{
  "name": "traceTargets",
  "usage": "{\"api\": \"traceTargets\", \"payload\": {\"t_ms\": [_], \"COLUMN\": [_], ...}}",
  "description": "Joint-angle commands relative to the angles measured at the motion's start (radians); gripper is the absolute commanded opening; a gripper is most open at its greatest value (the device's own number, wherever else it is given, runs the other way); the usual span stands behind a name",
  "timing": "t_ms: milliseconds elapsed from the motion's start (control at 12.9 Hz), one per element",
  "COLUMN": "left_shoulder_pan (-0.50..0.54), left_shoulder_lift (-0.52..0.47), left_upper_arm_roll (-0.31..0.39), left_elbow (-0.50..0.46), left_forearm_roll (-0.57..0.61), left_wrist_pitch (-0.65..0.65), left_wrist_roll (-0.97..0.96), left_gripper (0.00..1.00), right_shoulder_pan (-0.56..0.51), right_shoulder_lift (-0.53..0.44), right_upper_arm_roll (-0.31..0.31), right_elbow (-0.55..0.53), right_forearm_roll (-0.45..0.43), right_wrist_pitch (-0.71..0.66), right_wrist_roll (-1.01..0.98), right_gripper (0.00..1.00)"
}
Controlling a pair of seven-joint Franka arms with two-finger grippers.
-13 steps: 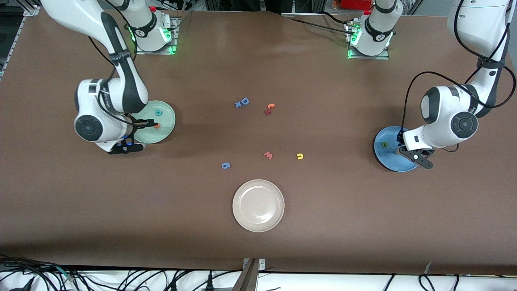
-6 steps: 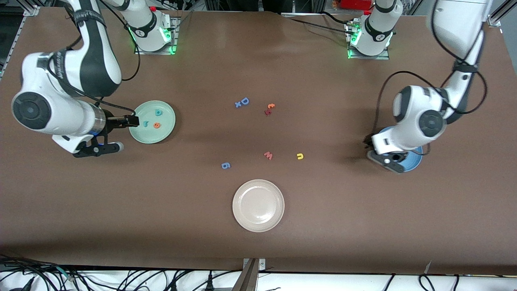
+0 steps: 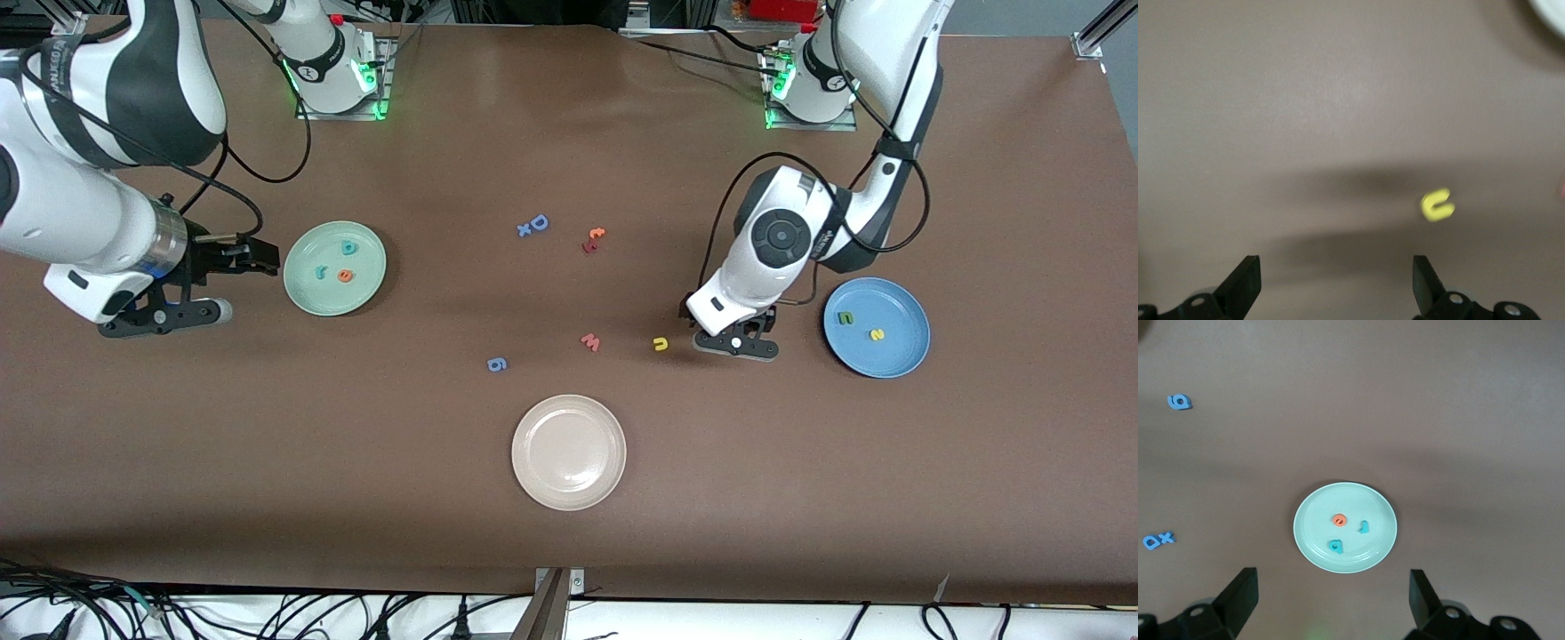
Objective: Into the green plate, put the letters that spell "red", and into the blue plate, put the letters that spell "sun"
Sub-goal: 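Return the right arm to rest while the left gripper grasps the yellow u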
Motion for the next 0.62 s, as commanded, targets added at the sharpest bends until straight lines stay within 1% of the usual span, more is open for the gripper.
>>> {"api": "traceTargets", "payload": {"t_ms": [0,155,233,543], "left_shoulder_pan": [-0.053,-0.1,-0.107,-0.129], "left_shoulder_lift": [0.091,0.152,0.175,0.203], "left_upper_arm_roll": [0.016,0.026,0.027,0.041], "left_elbow": [0.101,0.146,0.164,0.167], "left_forearm_roll": [-0.025,-0.024,-0.017,-0.011], "left_wrist_pitch": [0.013,0.062,0.072,0.077], "left_wrist_roll": [-0.199,-0.392,-0.446,-0.448], "left_gripper": [1.0,1.0,1.0,1.0], "right_shoulder_pan": [-0.007,-0.006,-0.01,-0.018], "right_shoulder_lift": [-0.01,-0.01,-0.01,-0.002], "right_upper_arm_roll": [0.005,0.006,0.006,0.003], "right_elbow": [0.016,0.038,0.05,0.084], "right_forearm_roll": [-0.01,-0.03,-0.032,-0.033], "right_wrist_pitch": [-0.02,-0.02,-0.02,-0.018], "right_wrist_roll": [0.003,0.0,0.001,0.001], "right_gripper": [1.0,1.0,1.0,1.0]}}
